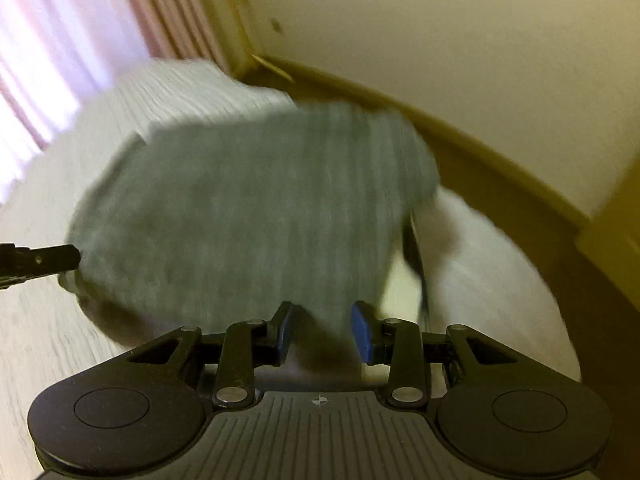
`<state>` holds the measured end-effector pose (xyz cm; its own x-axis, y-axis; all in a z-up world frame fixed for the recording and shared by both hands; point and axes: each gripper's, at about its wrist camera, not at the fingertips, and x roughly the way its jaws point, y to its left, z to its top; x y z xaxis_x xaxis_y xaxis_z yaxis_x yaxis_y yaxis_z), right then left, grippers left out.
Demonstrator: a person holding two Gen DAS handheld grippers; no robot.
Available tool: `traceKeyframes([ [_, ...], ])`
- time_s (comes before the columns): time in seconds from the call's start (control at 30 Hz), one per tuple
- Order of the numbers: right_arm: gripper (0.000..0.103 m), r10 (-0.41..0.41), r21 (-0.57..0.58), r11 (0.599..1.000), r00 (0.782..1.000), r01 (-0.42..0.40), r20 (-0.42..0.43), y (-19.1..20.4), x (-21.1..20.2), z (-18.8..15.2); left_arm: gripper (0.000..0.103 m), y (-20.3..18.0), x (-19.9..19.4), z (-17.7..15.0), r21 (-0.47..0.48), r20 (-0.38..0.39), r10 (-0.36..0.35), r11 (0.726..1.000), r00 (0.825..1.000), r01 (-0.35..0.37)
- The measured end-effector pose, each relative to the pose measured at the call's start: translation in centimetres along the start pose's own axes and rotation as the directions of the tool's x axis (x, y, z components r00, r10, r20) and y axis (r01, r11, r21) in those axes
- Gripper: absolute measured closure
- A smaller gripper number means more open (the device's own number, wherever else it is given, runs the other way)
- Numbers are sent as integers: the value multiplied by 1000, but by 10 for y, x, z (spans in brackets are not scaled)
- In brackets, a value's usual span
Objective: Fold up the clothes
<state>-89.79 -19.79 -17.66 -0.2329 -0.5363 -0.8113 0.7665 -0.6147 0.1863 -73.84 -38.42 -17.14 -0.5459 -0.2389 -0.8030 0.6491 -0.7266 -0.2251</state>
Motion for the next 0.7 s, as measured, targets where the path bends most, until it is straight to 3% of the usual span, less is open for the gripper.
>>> traceKeyframes([
  [0.3, 67, -57, 29, 998, 998, 57, -6, 30, -51, -42, 69, -12, -88, -39, 29, -4, 35, 999, 999, -35],
  [0.57, 67, -78, 66, 995, 996, 74, 52, 57, -131, -99, 59, -31, -173, -96, 139, 35, 103, 984, 994, -107],
  [0.7, 67, -89, 85, 993, 993, 82, 81, 71, -171, -127, 44, -38, -205, -122, 167, 65, 99, 980, 993, -109],
])
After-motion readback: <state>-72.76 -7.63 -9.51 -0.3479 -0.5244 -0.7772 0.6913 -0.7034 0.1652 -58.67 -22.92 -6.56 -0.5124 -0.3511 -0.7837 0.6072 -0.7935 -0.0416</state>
